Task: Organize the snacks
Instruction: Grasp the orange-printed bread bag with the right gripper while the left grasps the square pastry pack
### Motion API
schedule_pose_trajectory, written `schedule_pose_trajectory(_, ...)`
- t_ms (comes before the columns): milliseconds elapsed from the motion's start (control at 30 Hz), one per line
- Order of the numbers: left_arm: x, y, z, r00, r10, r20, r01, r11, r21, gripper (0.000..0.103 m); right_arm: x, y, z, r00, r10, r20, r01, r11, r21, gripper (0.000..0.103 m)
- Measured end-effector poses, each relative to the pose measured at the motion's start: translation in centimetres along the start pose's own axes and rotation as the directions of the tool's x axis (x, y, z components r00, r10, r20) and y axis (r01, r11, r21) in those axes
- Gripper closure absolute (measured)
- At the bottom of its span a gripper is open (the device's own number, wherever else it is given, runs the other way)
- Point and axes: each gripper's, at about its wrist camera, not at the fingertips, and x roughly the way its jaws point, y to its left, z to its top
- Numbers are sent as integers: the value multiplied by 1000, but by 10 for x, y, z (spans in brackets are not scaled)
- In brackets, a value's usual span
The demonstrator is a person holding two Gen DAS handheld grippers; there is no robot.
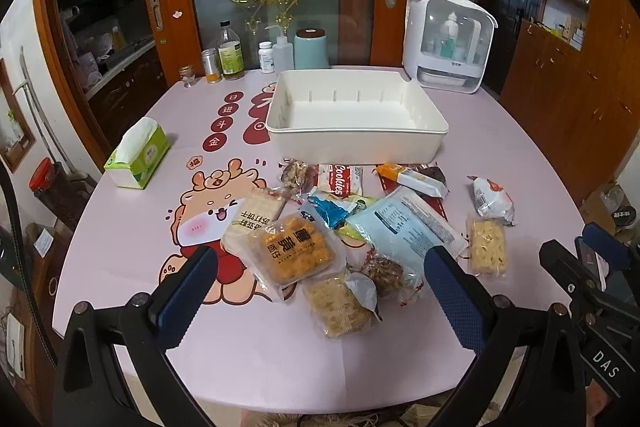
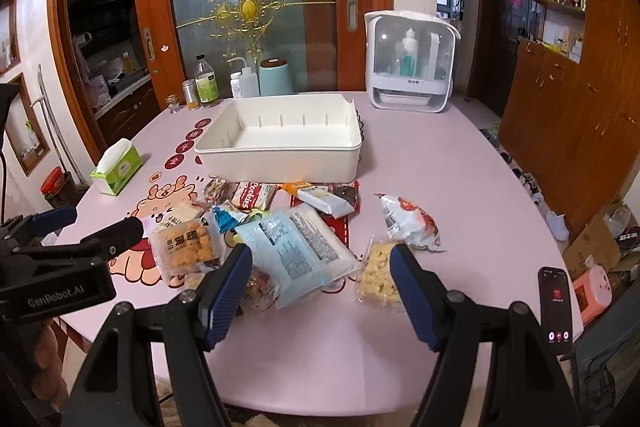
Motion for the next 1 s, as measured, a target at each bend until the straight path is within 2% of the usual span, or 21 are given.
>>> schedule_pose_trajectory(100, 6, 2, 5, 998, -39, -42, 40, 999, 25, 1, -1, -4, 5, 1000, 6, 7, -6, 1000, 2, 31)
schedule_pose_trajectory(167, 7, 6, 9, 997, -67, -43, 68, 997, 29, 1, -5, -8, 9, 1000, 7, 19, -7, 1000, 4, 31)
schedule_pose_trajectory(333, 10, 30, 28, 997, -74, -31, 75, 997, 7, 1, -19, -28, 30, 996, -34, 83, 34, 999, 6, 31)
schedule_pose_trajectory(500, 18, 60, 51, 999, -34, -34, 33, 999, -26, 1, -29, -56, 56, 984, -78, 161, 69, 996, 56, 31)
schedule_pose_trajectory(600, 21, 73, 62, 1000, 14, -13, -14, 1000, -16, 1, -24, -75, 70, 981, -68, 182, 52, 994, 94, 31)
schedule_pose_trajectory(700, 29, 83, 71, 998, 70, 4, -70, 998, 0, 1, -8, -90, 81, 988, -74, 137, 62, 994, 87, 31)
schedule_pose_trajectory(767, 39, 87, 74, 997, 75, -6, -75, 997, 20, 1, 4, -96, 85, 989, -92, 117, 85, 994, 64, 31)
schedule_pose_trajectory(900, 72, 88, 69, 996, 47, -76, -42, 997, 72, 1, 36, -100, 86, 991, -120, 53, 119, 993, 16, 31)
schedule_pose_trajectory(1000, 108, 79, 58, 985, 0, -170, 24, 990, 137, 1, 68, -103, 81, 994, -102, -32, 102, 995, 9, 31)
